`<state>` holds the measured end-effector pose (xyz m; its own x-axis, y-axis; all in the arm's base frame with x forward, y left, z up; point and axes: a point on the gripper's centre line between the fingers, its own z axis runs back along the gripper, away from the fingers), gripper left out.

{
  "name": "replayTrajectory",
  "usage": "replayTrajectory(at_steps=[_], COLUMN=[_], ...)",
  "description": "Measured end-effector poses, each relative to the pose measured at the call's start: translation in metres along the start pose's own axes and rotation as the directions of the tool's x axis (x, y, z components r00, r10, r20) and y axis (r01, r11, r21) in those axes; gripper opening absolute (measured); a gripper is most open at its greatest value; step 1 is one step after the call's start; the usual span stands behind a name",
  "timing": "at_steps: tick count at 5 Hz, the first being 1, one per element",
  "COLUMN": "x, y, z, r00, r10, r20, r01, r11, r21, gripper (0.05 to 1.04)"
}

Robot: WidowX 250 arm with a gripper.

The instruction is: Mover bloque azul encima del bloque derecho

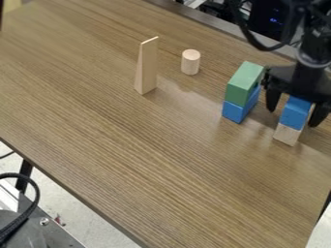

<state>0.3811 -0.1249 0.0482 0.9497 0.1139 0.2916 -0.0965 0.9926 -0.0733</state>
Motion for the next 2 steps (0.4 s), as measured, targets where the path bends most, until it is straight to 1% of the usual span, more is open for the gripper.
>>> replayTrajectory(at_steps=[1, 2], x=[0.008, 0.006], y=[0.001, 0.007], z=[0.044, 0.102], r00=[0.995, 0.977], r10=[0.014, 0.056], r20=[0.095, 0.207], r01=[-0.010, -0.033], r11=[0.999, 0.993], r21=[-0.036, -0.113], gripper=[0.999, 0.999])
